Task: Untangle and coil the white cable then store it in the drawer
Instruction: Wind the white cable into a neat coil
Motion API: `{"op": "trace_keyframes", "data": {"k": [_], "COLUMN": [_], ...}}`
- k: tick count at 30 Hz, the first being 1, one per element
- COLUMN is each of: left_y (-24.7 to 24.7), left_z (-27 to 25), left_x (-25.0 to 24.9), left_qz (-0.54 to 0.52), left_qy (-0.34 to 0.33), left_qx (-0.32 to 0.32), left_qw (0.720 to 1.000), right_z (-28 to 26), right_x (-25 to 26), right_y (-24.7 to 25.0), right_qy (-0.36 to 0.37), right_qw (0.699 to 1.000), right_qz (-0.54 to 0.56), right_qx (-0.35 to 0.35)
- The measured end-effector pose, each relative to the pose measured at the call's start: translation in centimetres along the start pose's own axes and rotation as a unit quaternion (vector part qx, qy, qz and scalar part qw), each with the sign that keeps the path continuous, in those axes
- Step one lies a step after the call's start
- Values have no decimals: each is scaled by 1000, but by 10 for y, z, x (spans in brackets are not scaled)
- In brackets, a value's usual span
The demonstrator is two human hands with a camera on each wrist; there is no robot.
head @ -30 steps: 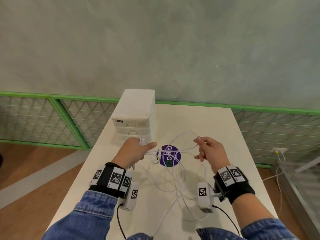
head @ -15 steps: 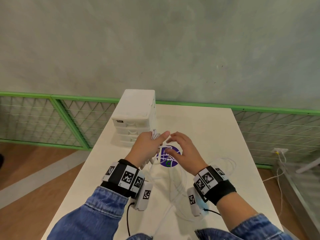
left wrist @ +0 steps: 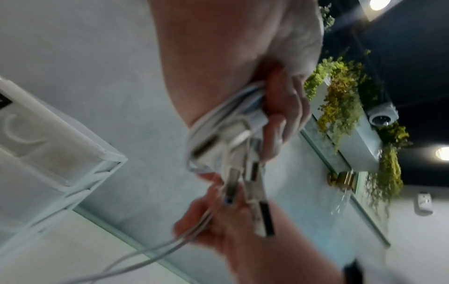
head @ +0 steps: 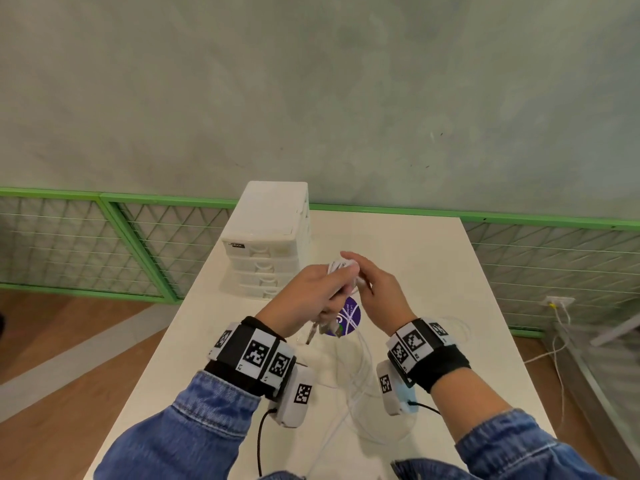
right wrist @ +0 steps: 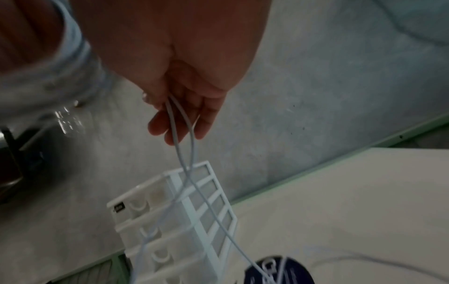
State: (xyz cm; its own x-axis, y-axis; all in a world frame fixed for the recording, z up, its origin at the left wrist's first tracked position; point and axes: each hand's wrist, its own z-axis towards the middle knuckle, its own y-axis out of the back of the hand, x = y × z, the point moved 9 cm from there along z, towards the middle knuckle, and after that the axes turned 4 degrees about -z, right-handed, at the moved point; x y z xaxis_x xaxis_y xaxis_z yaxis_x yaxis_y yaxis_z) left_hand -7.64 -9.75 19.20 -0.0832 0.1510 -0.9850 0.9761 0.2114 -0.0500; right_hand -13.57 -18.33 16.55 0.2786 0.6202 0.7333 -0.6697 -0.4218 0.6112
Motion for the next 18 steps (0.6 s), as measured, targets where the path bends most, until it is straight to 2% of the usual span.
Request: {"op": "trace_keyframes", "data": {"k": [5,10,14,18], "left_y": [-1,1,21,54], "left_z": [5,15,17,19], "left_x": [-28,-41,-57,-62], "left_qz": [-157,-313,-335,-322], "left_qy": [-59,-93,-153,-209], "left_qx": [5,17,-33,-125], "left_qw": [986,945,929,915], "right_z": [-13,-19,-33,-46], "right_x": [-12,-15,-24,-26], "right_y": [-25,-47,-57,-69], "right_qy": [-55,-94,-99,-116], "right_qw": [997,991,983,976], "right_qz": [35,68,132,119], "right_qx": [33,71,80,137]}}
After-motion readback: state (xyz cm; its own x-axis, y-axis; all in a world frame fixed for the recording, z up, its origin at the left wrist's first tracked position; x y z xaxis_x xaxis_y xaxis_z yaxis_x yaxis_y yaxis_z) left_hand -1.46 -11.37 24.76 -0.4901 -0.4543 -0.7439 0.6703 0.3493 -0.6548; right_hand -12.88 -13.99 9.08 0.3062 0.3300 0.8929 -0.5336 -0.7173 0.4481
